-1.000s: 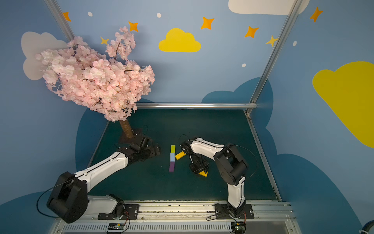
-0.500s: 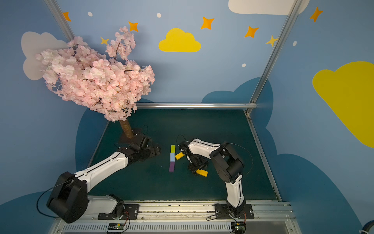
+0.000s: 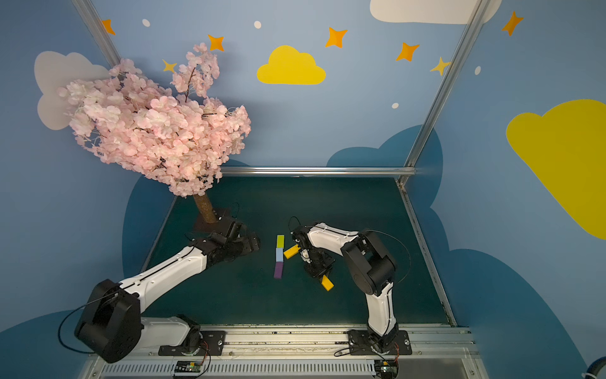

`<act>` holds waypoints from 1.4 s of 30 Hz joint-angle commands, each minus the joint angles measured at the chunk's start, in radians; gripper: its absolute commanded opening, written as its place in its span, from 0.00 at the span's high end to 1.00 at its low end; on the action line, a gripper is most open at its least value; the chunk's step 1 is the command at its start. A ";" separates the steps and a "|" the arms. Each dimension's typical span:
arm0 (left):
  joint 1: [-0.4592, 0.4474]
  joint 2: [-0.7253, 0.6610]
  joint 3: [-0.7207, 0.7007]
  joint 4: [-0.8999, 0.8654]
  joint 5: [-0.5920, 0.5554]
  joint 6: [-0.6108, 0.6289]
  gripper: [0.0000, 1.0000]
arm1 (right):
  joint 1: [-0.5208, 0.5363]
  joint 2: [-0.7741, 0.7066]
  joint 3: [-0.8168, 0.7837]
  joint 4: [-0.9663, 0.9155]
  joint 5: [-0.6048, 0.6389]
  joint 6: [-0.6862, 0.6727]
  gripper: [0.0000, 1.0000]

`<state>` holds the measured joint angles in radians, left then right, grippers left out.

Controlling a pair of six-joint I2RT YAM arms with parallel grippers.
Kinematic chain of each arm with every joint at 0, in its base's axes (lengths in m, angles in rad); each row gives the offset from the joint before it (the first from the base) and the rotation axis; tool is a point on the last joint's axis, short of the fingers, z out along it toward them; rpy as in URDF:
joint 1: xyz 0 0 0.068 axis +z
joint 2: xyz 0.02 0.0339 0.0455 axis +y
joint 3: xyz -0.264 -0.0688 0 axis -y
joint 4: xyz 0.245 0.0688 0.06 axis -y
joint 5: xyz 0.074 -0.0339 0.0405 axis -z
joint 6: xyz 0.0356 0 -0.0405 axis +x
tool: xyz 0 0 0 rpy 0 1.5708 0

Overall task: Assemble the letter k with building blocks
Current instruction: Pick up the building block from the center of the board, then assemble the building block at the center of the board.

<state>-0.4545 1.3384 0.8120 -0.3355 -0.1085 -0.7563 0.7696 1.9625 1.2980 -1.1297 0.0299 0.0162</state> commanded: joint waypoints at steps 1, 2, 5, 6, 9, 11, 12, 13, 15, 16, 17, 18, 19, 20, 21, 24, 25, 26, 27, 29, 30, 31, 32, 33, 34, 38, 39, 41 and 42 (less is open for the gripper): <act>-0.003 -0.021 0.011 -0.014 -0.013 -0.002 0.00 | 0.010 -0.020 -0.007 0.034 -0.055 -0.006 0.92; -0.003 -0.022 0.011 -0.014 -0.013 -0.002 0.00 | 0.013 -0.024 -0.008 0.037 -0.047 -0.004 0.92; -0.001 -0.020 0.010 -0.010 -0.013 -0.002 0.00 | 0.030 -0.051 -0.009 0.056 -0.012 0.000 0.93; -0.001 -0.017 0.010 -0.009 -0.012 -0.002 0.00 | 0.038 -0.064 -0.007 0.067 0.005 0.000 0.92; -0.002 -0.010 0.014 -0.010 -0.008 -0.004 0.00 | 0.074 -0.111 -0.003 0.105 0.040 -0.010 0.93; -0.003 -0.011 0.012 -0.009 -0.009 -0.005 0.00 | 0.097 -0.138 -0.003 0.143 0.053 -0.018 0.93; -0.003 -0.012 0.012 -0.008 -0.010 -0.005 0.00 | 0.106 -0.145 -0.002 0.156 0.052 -0.023 0.93; -0.002 -0.013 0.013 -0.009 -0.011 -0.003 0.00 | 0.116 -0.150 0.001 0.170 0.051 -0.029 0.93; -0.002 -0.013 0.017 -0.010 -0.013 -0.002 0.00 | 0.128 -0.143 0.012 0.186 0.044 -0.044 0.93; -0.002 -0.013 0.018 -0.011 -0.014 -0.002 0.00 | 0.130 -0.131 0.021 0.189 0.048 -0.053 0.93; -0.003 -0.011 0.019 -0.009 -0.014 -0.002 0.00 | 0.131 -0.111 0.036 0.189 0.064 -0.058 0.92; -0.002 -0.010 0.020 -0.007 -0.013 -0.002 0.00 | 0.131 -0.093 0.049 0.188 0.082 -0.065 0.92; -0.003 -0.007 0.021 -0.004 -0.009 0.000 0.00 | 0.131 -0.068 0.067 0.187 0.093 -0.079 0.92; -0.003 -0.004 0.023 -0.004 -0.009 0.000 0.00 | 0.131 -0.047 0.085 0.186 0.102 -0.091 0.91; -0.003 -0.002 0.026 -0.007 -0.008 0.000 0.00 | 0.131 -0.031 0.101 0.187 0.105 -0.099 0.91; -0.002 0.000 0.034 -0.016 -0.007 0.004 0.00 | 0.125 -0.003 0.141 0.206 0.089 -0.121 0.91; -0.001 -0.003 0.035 -0.017 -0.008 0.005 0.00 | 0.121 0.002 0.151 0.210 0.074 -0.132 0.91; -0.002 -0.006 0.033 -0.018 -0.008 0.007 0.00 | 0.117 0.008 0.158 0.212 0.061 -0.143 0.91; -0.002 -0.009 0.033 -0.020 -0.010 0.008 0.00 | 0.116 0.011 0.165 0.212 0.055 -0.152 0.91; -0.001 -0.012 0.032 -0.021 -0.021 0.008 0.00 | 0.114 0.019 0.175 0.212 0.049 -0.166 0.91; -0.001 -0.015 0.029 -0.021 -0.023 0.008 0.00 | 0.114 0.019 0.175 0.214 0.042 -0.169 0.91; -0.001 -0.018 0.028 -0.021 -0.023 0.008 0.00 | 0.114 0.021 0.177 0.215 0.038 -0.175 0.91; -0.001 -0.022 0.026 -0.019 -0.023 0.008 0.00 | 0.114 0.022 0.179 0.216 0.036 -0.178 0.91; -0.001 -0.023 0.025 -0.016 -0.023 0.007 0.00 | 0.114 0.025 0.179 0.213 0.032 -0.183 0.90; -0.001 -0.024 0.025 -0.015 -0.024 0.006 0.00 | 0.112 0.028 0.182 0.207 0.023 -0.187 0.90; 0.000 -0.018 0.034 -0.020 -0.023 0.009 0.00 | 0.112 0.035 0.186 0.178 0.008 -0.197 0.90; -0.001 -0.017 0.035 -0.021 -0.023 0.008 0.00 | 0.113 0.034 0.182 0.176 0.006 -0.198 0.90; -0.001 -0.016 0.035 -0.020 -0.022 0.008 0.00 | 0.112 0.027 0.176 0.170 -0.014 -0.201 0.90; 0.000 -0.015 0.035 -0.017 -0.023 0.009 0.00 | 0.115 0.026 0.175 0.169 -0.023 -0.203 0.90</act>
<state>-0.4545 1.3346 0.8242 -0.3405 -0.1246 -0.7586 0.8860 1.9800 1.4662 -0.9264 0.0429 -0.1692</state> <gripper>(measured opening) 0.999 0.313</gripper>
